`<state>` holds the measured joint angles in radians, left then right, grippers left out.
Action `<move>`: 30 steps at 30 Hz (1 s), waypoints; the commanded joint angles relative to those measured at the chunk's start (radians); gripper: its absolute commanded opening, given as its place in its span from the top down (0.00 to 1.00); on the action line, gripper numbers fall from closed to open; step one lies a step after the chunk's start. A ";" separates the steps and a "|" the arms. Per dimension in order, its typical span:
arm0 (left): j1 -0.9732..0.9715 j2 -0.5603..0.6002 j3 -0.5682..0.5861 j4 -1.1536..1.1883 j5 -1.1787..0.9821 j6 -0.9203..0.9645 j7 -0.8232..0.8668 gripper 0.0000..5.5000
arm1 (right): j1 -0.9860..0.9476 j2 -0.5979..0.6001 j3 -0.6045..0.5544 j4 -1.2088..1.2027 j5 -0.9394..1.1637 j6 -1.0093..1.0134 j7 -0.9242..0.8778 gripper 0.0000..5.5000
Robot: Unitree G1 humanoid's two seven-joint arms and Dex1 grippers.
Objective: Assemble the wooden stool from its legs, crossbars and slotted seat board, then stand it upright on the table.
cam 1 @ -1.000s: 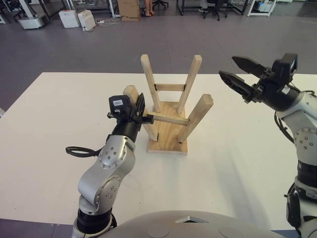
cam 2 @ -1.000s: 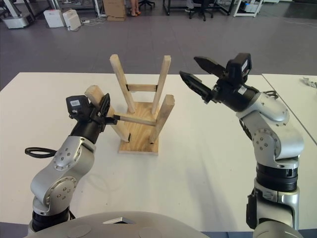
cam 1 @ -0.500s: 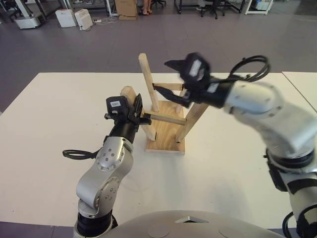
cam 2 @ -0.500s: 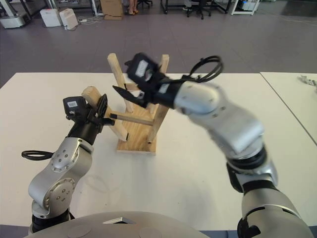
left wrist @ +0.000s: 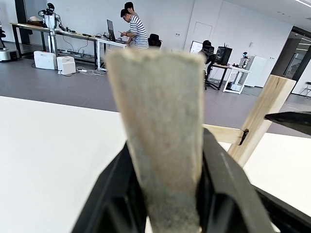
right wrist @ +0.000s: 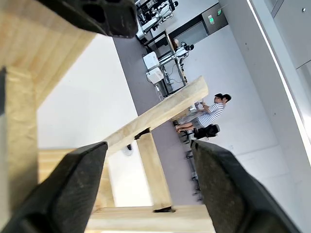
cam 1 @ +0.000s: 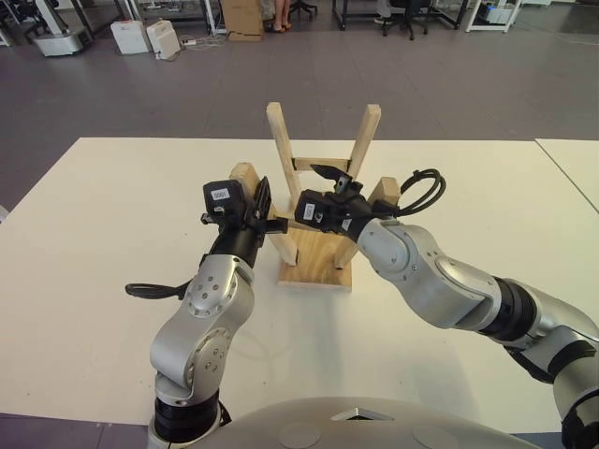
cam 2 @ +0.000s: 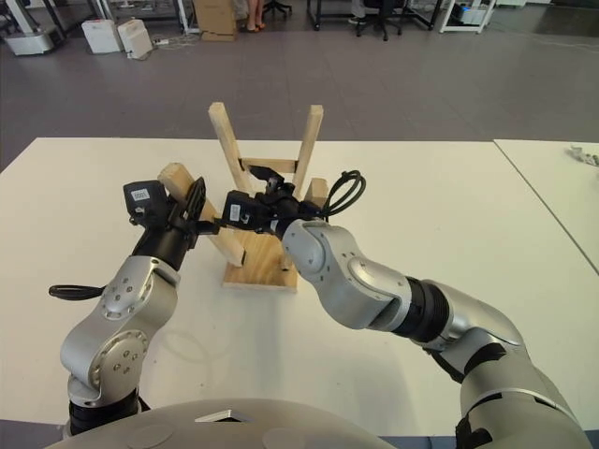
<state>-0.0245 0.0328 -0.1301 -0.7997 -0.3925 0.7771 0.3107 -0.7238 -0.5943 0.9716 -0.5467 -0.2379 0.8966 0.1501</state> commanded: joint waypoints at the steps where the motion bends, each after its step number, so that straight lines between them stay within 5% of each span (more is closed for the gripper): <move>1: -0.044 -0.019 0.016 -0.031 -0.040 0.078 -0.027 0.81 | 0.087 -0.062 0.137 0.116 -0.067 -0.032 0.144 0.42; 6: 0.055 0.044 0.025 -0.063 -0.016 0.105 -0.076 0.81 | 0.124 -0.052 0.087 0.189 -0.200 -0.085 0.183 0.42; 15: 0.078 0.075 -0.038 -0.020 0.055 0.065 -0.107 0.81 | 0.121 0.111 -0.204 0.089 -0.229 -0.180 0.210 0.42; 23: -0.020 0.048 -0.062 0.001 0.081 0.087 -0.104 0.81 | 0.241 0.070 -0.144 0.154 -0.335 -0.285 0.320 0.42; 30: -0.128 0.020 -0.097 -0.021 0.066 0.053 -0.176 0.57 | 0.250 0.092 -0.239 0.177 -0.381 -0.375 0.330 0.42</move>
<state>-0.0927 0.0729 -0.2047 -0.8183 -0.3119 0.8575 0.1758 -0.5213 -0.4981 0.7213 -0.4008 -0.6273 0.5369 0.4364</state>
